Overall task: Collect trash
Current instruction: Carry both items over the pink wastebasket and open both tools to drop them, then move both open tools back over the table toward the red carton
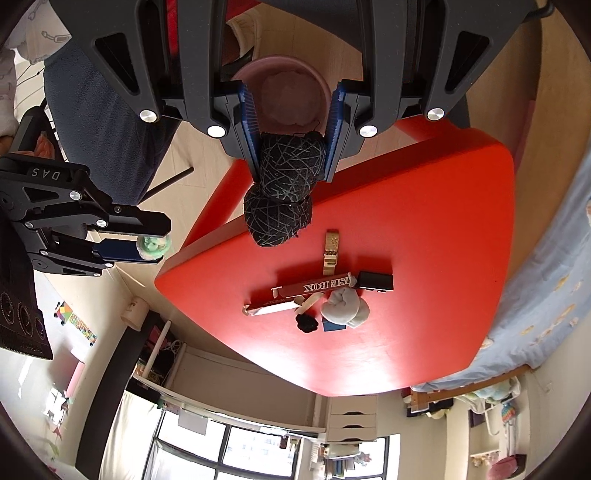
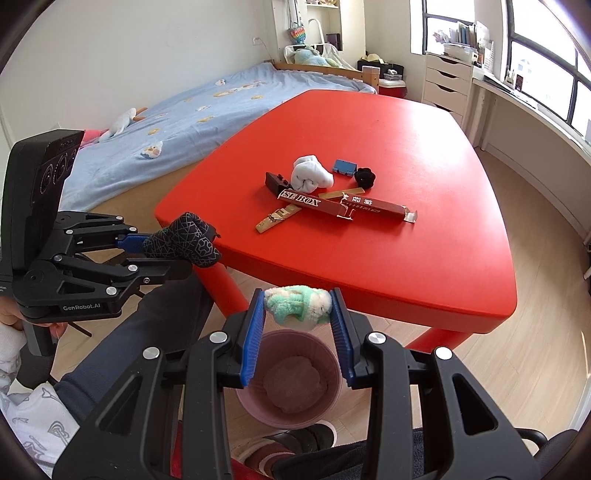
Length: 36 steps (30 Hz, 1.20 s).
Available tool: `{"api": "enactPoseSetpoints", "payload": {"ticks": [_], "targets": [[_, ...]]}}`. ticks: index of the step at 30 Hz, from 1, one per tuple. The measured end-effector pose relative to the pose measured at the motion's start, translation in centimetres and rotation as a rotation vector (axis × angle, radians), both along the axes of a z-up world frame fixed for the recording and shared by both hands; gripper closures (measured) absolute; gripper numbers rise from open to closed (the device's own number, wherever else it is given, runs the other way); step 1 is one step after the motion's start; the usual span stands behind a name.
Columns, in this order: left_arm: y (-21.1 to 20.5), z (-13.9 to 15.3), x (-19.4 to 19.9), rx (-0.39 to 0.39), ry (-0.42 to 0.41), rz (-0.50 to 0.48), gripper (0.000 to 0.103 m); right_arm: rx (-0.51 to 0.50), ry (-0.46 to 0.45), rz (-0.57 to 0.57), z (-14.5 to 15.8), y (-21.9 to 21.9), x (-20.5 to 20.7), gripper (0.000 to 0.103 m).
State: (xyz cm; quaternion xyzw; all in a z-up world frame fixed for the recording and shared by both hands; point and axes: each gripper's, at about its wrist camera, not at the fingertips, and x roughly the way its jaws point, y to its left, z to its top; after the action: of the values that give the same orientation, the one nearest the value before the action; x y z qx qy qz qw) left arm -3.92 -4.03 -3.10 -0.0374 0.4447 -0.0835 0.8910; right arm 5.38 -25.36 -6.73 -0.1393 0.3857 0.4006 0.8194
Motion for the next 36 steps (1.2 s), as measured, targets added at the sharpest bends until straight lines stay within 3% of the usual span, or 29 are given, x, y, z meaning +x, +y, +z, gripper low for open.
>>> {"api": "enactPoseSetpoints", "payload": {"ticks": [22,24,26,27,29,36], "targets": [[-1.8,-0.8,-1.8,-0.034,0.018,-0.061,0.069,0.003,0.050,0.031,-1.5,-0.5,-1.9,0.067],[-1.7,-0.8,-1.8,-0.038,0.016,-0.062,0.054,0.003,0.053,0.036,-1.5,-0.5,-1.8,0.051],[-1.5,-0.7,-1.9,-0.043,0.004,-0.048,0.019,0.010,0.050,0.033,-1.5,-0.7,-1.7,0.023],[-1.3,-0.6,-1.9,-0.046,-0.006,-0.034,0.013,0.010,0.051,0.031,-1.5,-0.7,-1.8,0.019],[-1.0,-0.6,-1.8,-0.037,-0.004,-0.014,0.012,0.004,0.047,0.020,-1.6,-0.8,-1.7,0.008],[-0.5,-0.5,-1.7,-0.024,-0.002,0.014,0.008,-0.010,0.063,0.003,-2.1,-1.0,-1.3,0.005]]}}
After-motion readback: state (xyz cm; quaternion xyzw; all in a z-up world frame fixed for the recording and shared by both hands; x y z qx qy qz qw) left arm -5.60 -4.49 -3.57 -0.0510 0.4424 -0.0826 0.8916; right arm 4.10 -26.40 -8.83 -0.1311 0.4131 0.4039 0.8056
